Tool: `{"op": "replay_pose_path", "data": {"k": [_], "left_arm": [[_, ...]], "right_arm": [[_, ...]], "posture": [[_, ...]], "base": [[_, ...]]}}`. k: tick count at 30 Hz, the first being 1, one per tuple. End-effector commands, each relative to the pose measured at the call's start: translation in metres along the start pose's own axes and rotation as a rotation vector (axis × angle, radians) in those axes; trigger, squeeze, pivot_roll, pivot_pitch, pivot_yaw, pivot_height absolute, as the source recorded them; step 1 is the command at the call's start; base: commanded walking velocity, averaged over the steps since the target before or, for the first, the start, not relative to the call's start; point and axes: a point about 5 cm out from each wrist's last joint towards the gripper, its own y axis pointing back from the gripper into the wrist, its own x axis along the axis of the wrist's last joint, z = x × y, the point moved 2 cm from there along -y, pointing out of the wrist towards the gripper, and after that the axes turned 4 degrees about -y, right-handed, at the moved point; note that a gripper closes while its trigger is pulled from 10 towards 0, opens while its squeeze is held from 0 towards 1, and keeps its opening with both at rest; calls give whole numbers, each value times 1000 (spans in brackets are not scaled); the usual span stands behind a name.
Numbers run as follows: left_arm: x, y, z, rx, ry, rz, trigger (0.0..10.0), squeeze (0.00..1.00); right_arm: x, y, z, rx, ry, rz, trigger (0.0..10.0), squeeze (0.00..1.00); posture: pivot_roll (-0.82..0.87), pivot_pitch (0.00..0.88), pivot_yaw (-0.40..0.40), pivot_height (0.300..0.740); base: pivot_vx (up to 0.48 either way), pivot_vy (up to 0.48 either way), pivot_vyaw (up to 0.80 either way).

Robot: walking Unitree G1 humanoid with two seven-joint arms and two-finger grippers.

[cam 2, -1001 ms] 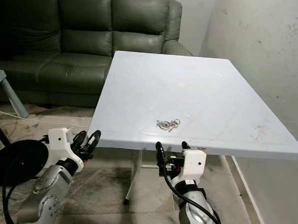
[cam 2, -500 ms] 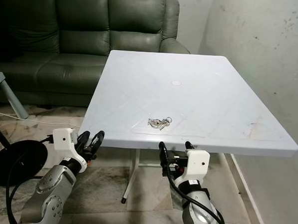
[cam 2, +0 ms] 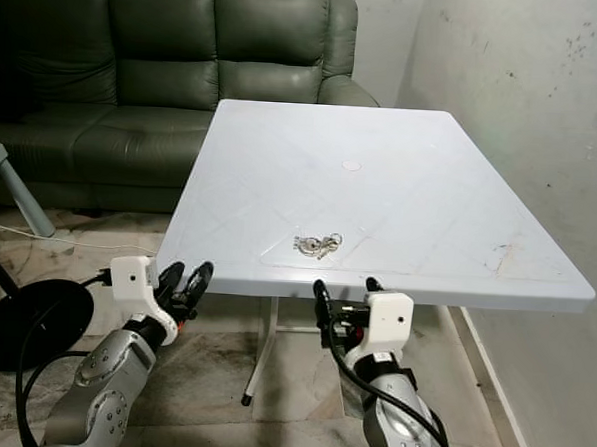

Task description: Hang keys on a hook

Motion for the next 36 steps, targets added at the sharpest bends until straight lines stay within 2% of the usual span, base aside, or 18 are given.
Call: {"op": "replay_pose_path", "data": {"k": [1,4,9,18,36], "left_arm": [[-2,0,0,0,-11,-15,10000,0],[-3,1,0,-2,-17,-17,10000,0],[-6,5,0,-6,-21,-20,10000,0],[-6,5,0,2,-13,-20,10000,0],[-3,5,0,-3,-16,-9,10000,0]], "right_arm": [[4,-3,-7,37,12,1,10000,0],[6,-4,-13,62,31,3,10000,0],[-1,-3,-9,64,55,-21,10000,0],[1,-5,-6,62,73,-22,10000,0],[0,-4,-9,79,89,-25,10000,0]], "posture": [[11,0,-29,740],[13,0,-34,740],[20,0,-37,740],[26,0,-41,740],[27,0,-44,740]], "base": [[0,0,0],[0,0,0],[0,0,0],[0,0,0],[0,0,0]]}}
